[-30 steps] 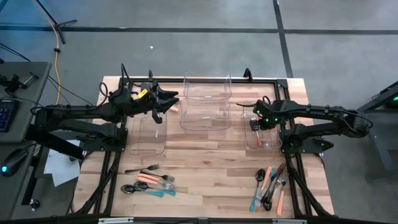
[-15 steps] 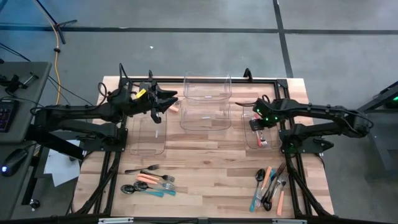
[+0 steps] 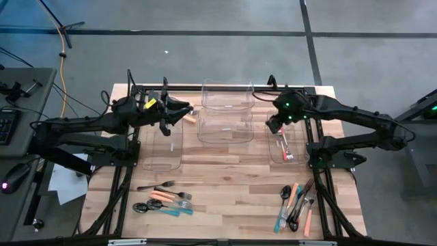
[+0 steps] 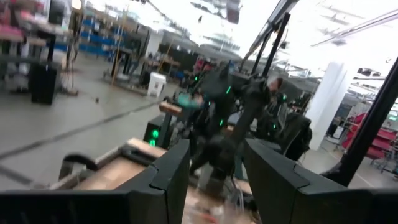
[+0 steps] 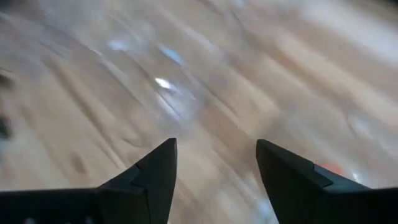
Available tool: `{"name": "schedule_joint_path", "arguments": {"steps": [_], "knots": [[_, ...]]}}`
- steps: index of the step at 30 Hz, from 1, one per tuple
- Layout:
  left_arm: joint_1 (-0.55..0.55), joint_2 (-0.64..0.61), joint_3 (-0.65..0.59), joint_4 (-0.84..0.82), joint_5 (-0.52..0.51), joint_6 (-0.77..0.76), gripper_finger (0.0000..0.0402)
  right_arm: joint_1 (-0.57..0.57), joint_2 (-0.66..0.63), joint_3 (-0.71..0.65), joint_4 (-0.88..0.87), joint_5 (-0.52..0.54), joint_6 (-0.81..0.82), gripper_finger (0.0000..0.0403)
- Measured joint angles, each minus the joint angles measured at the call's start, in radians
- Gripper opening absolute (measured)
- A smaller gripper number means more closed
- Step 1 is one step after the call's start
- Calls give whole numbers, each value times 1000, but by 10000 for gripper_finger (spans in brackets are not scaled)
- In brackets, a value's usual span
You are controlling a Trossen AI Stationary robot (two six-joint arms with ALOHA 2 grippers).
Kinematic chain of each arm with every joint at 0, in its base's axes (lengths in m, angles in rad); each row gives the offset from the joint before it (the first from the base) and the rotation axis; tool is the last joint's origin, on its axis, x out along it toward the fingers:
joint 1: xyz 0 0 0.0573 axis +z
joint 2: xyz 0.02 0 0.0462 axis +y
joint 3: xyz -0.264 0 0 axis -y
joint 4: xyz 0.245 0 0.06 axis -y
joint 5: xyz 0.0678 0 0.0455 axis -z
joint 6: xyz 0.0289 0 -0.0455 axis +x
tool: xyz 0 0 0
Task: Sort silverware by color (type)
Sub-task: Put the orange fork into the bottom right transparent bin
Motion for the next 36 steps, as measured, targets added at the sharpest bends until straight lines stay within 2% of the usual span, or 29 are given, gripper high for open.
{"name": "schedule_joint_path", "arguments": {"steps": [4,7,11,14,19,36], "knots": [[-1,-10,0,-49,0,-26,140,54,1,-44,292,-47,-64,204],[-1,-10,0,-50,0,-32,140,89,2,-111,580,-90,-81,204],[-1,-10,0,-50,0,-32,140,127,2,-190,976,-95,-87,204],[-1,-10,0,-50,0,-32,140,146,2,-209,1144,-95,-143,204],[-1,-10,0,-61,0,-6,140,176,2,-209,1182,-94,-304,204],[-1,-10,0,-79,0,30,140,184,2,-210,1182,-94,-310,204]]}}
